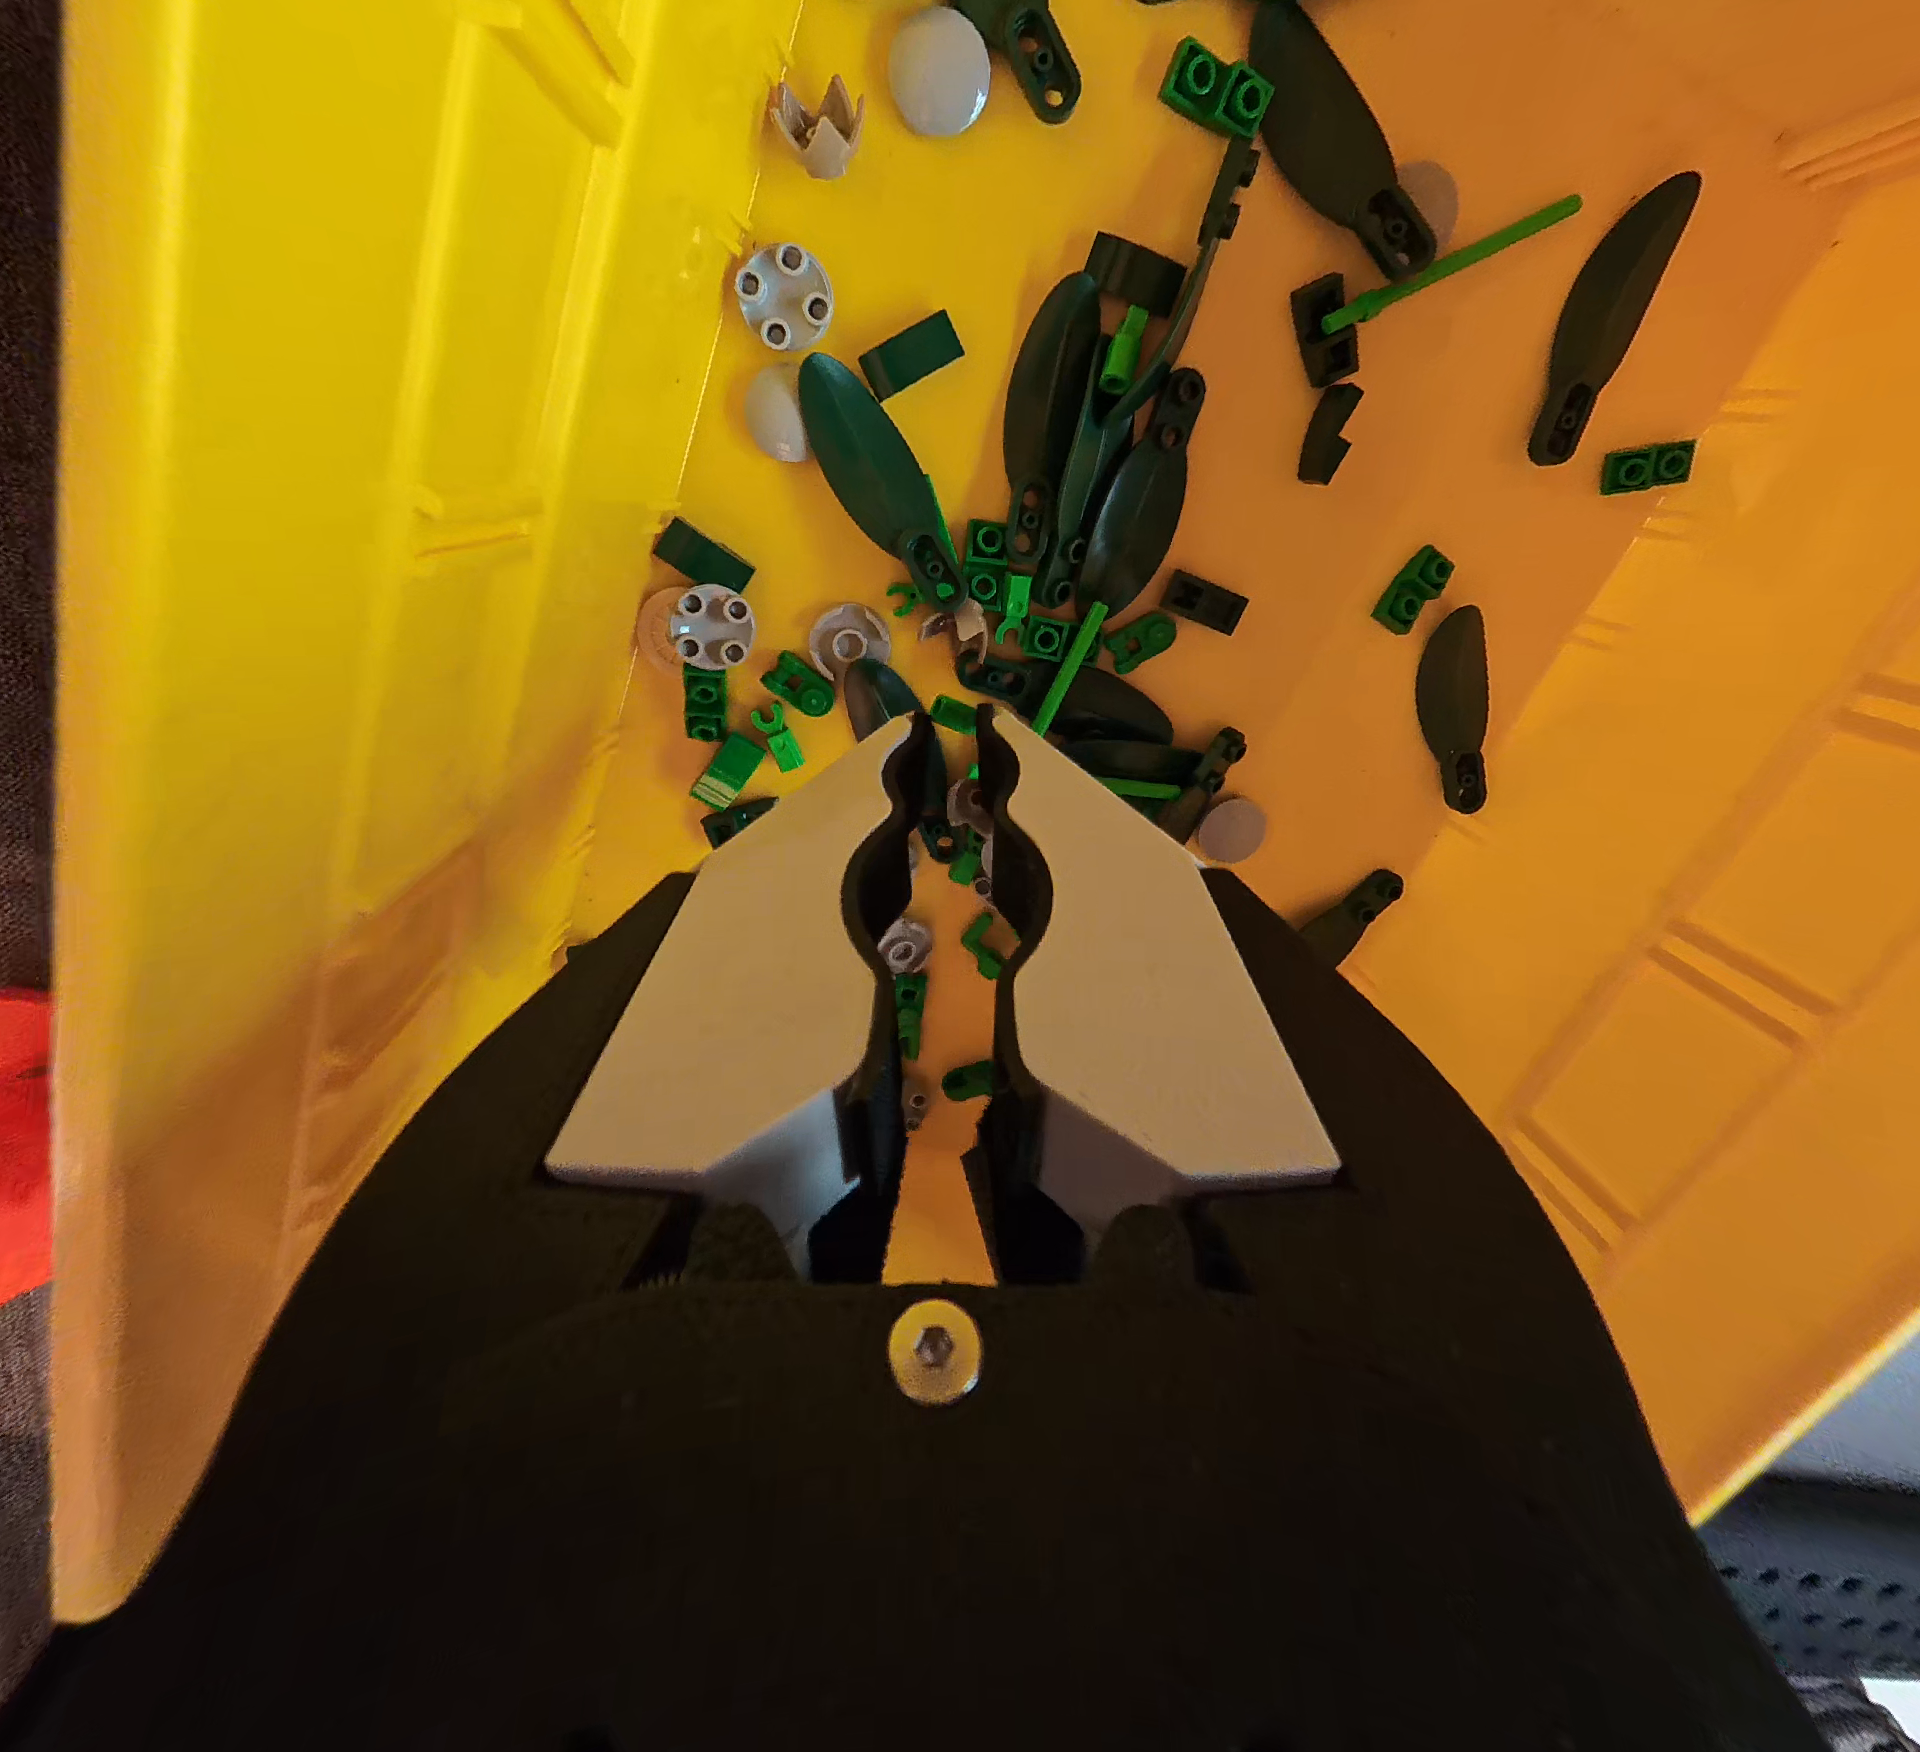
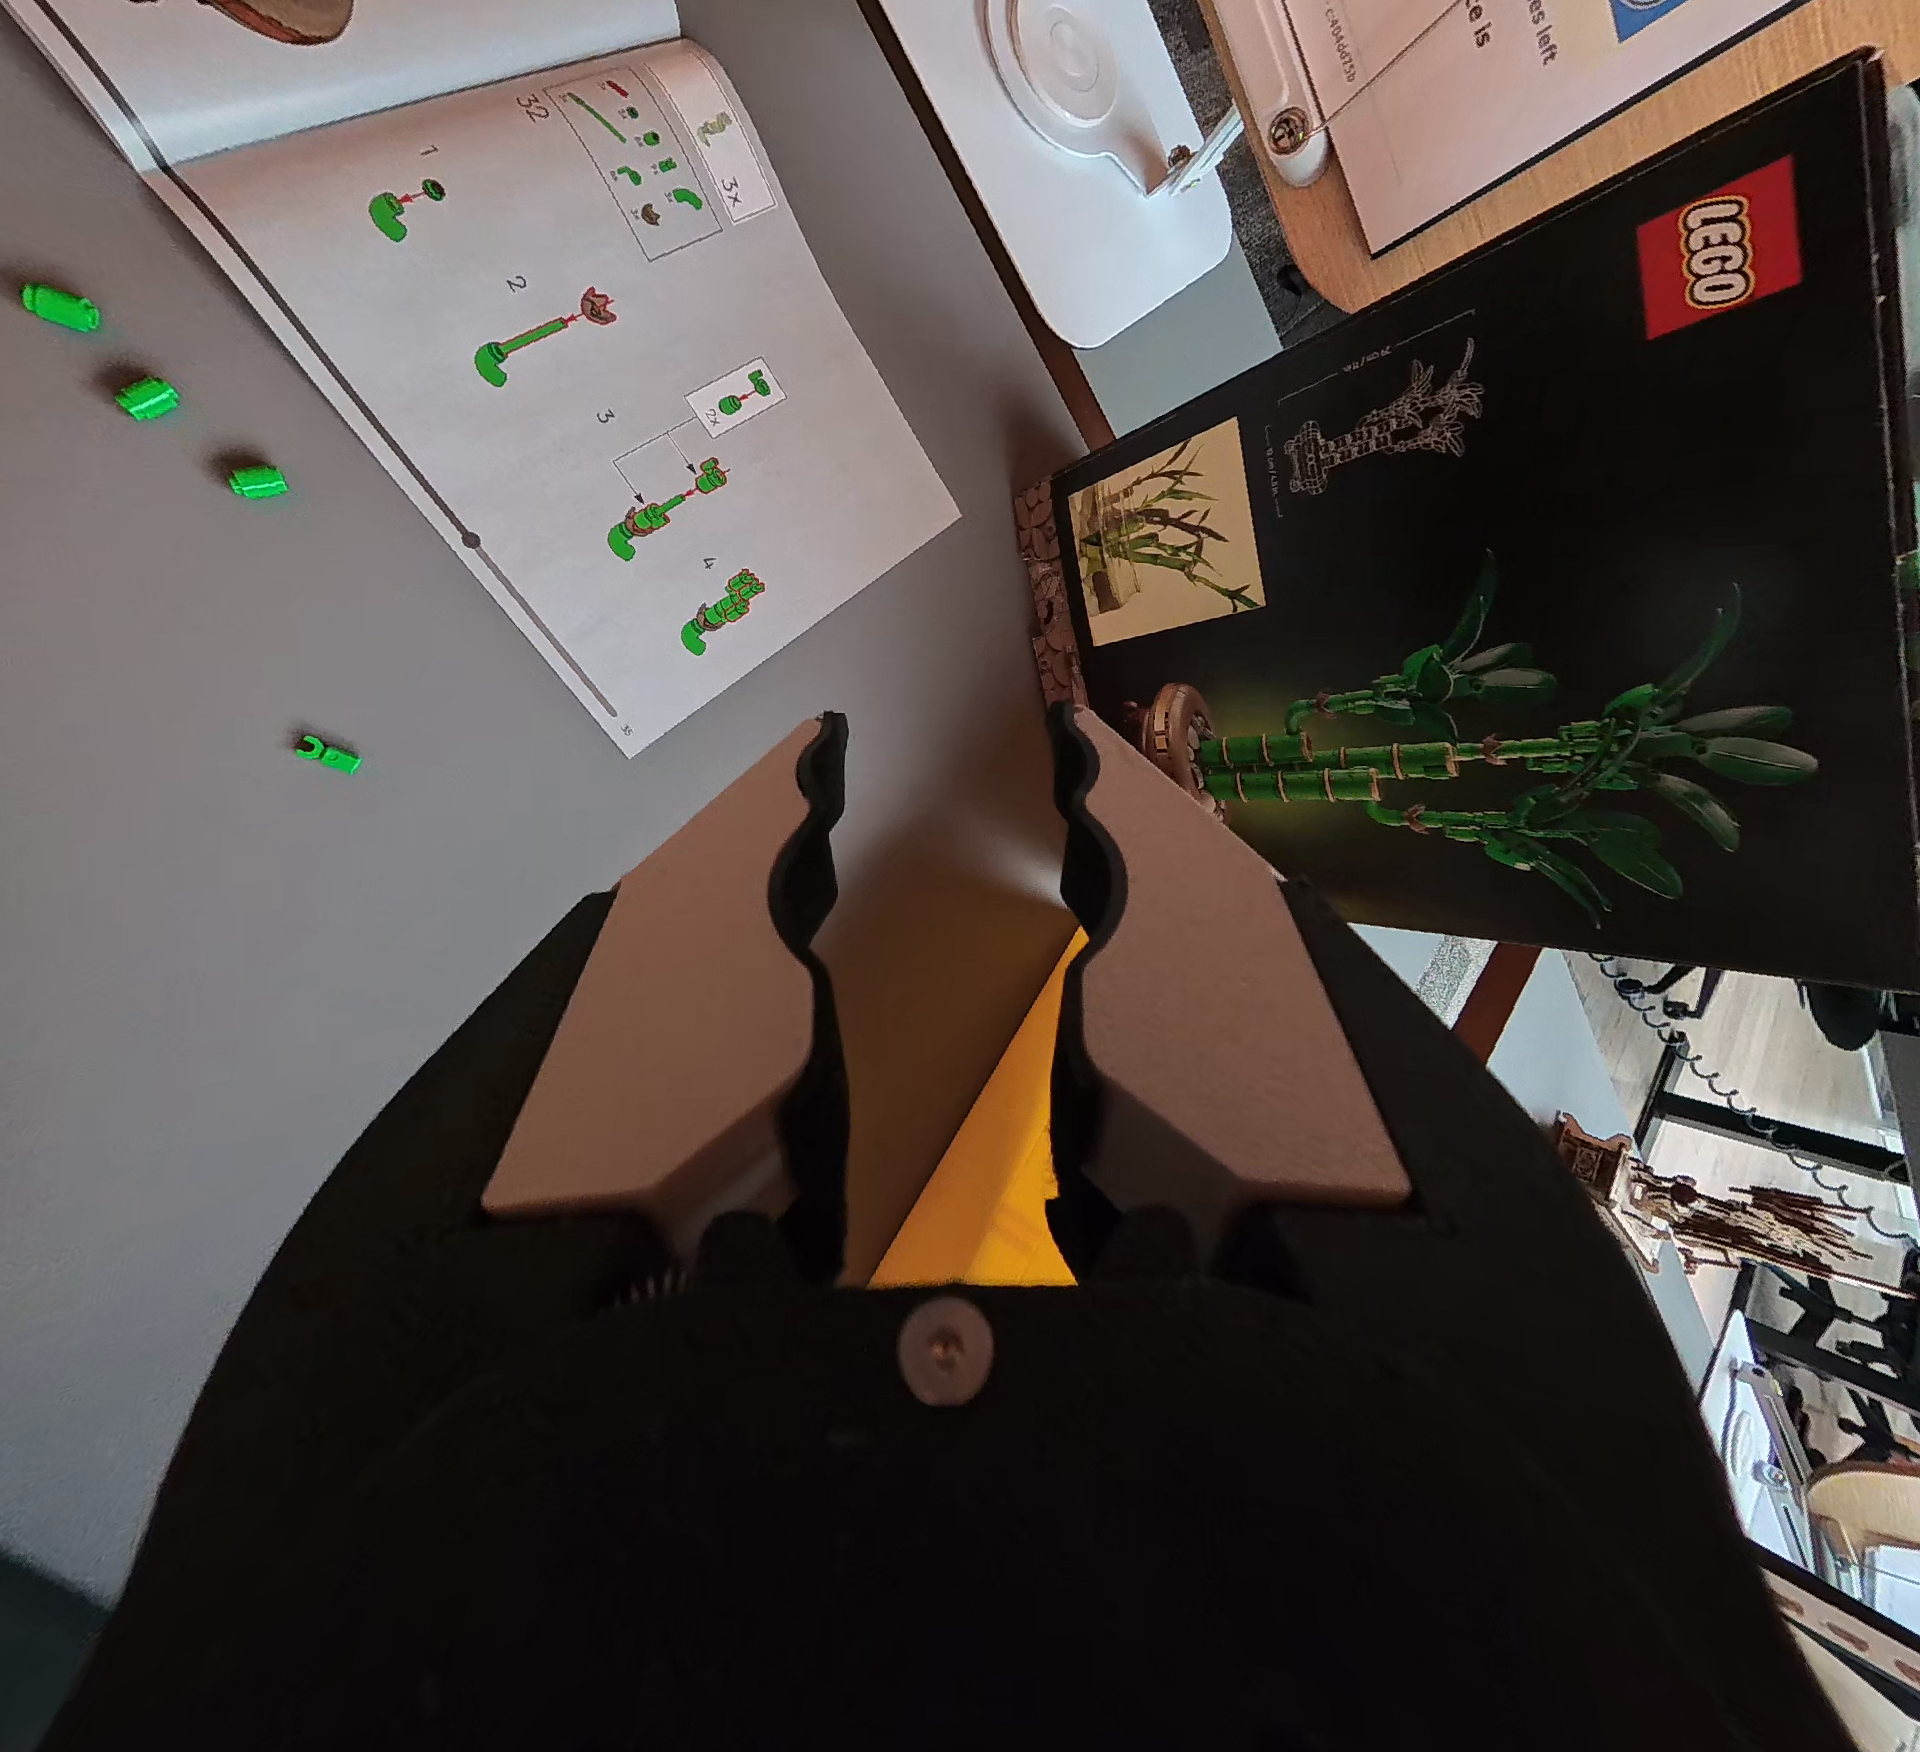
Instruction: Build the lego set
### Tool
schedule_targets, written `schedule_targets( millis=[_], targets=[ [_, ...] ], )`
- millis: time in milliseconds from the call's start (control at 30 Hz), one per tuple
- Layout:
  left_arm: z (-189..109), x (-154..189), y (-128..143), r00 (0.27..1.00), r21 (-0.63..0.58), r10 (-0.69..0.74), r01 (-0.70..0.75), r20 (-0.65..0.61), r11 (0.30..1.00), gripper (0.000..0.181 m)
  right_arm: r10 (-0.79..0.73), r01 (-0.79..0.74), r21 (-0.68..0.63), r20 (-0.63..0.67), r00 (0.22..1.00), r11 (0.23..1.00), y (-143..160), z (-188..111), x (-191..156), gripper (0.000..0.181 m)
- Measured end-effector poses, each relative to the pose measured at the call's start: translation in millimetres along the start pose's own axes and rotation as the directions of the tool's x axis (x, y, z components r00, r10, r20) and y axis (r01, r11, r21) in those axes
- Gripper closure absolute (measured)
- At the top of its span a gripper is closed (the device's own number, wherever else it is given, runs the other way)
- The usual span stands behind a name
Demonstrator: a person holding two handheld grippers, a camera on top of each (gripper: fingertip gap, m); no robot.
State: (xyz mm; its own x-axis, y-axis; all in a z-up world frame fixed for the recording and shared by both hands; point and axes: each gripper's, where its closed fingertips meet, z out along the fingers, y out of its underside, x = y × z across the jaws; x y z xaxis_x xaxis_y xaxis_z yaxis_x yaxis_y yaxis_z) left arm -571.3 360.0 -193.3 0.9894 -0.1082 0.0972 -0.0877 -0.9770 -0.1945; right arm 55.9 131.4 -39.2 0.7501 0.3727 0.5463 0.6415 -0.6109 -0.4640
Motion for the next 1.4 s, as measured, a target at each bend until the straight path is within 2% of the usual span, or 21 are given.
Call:
schedule_targets(
  millis=[200, 400, 567, 633, 700, 800, 933, 1033, 1100, 1167, 1267, 1400],
  targets=[
    [-25.0, 0.2, -2.8, 1.0, 0.067, 0.003, -0.004, 0.015, 0.998, 0.175, -0.002, 0.002, -0.004, 0.003, 1.0, 1.0, 0.6, 0.6, -0.5, 0.142],
    [-81.6, 28.4, -11.7, 0.996, 0.236, 0.088, -0.084, -0.006, 0.968, 0.175, 0.001, -0.001, -0.009, 0.0, 1.0, 1.0, 2.4, 0.5, 0.9, 0.142],
    [-136.6, 99.1, -15.6, 0.949, 0.417, 0.309, -0.259, -0.056, 0.871, 0.175, 0.007, -0.008, -0.012, -0.011, 1.0, 1.0, 6.7, -3.5, 4.8, 0.142],
    [-153.2, 129.9, -10.3, 0.912, 0.45, 0.409, -0.361, -0.012, 0.817, 0.175, 0.02, -0.02, -0.002, -0.015, 1.0, 1.0, 8.1, -6.4, 7.9, 0.142],
    [-169.3, 168.5, -1.4, 0.851, 0.49, 0.525, -0.468, 0.026, 0.735, 0.175, 0.029, -0.029, 0.003, -0.021, 0.999, 1.0, 10.3, -9.6, 11.2, 0.142],
    [-181.3, 238.9, 21.7, 0.708, 0.525, 0.705, -0.612, 0.03, 0.592, 0.175, 0.045, -0.045, 0.015, -0.028, 0.999, 0.999, 13.5, -14.6, 15.9, 0.142],
    [-168.0, 344.3, 72.7, 0.409, 0.534, 0.91, -0.757, -0.062, 0.377, 0.175, 0.06, -0.059, 0.021, -0.037, 0.997, 0.998, 17.5, -19.4, 20.5, 0.142],
    [-146.4, 416.0, 121.0, 0.194, 0.538, 0.965, -0.802, -0.176, 0.259, 0.175, 0.064, -0.063, 0.026, -0.042, 0.997, 0.998, 18.5, -22.4, 22.2, 0.142],
    [-127.2, 454.6, 153.0, 0.081, 0.537, 0.966, -0.818, -0.245, 0.205, 0.174, 0.067, -0.065, 0.033, -0.045, 0.997, 0.997, 18.2, -24.4, 23.0, 0.142],
    [-105.2, 483.4, 179.2, 0.016, 0.526, 0.952, -0.831, -0.305, 0.183, 0.175, 0.068, -0.067, 0.036, -0.046, 0.997, 0.997, 18.3, -25.7, 23.5, 0.142],
    [-74.9, 510.0, 209.6, -0.034, 0.5, 0.91, -0.844, -0.413, 0.195, 0.175, 0.067, -0.066, 0.041, -0.043, 0.997, 0.997, 18.2, -25.9, 23.6, 0.142],
    [-39.4, 526.2, 220.4, 0.018, 0.439, 0.867, -0.857, -0.499, 0.271, 0.175, 0.069, -0.068, 0.036, -0.035, 0.997, 0.997, 19.8, -23.4, 23.3, 0.142]
  ],
)
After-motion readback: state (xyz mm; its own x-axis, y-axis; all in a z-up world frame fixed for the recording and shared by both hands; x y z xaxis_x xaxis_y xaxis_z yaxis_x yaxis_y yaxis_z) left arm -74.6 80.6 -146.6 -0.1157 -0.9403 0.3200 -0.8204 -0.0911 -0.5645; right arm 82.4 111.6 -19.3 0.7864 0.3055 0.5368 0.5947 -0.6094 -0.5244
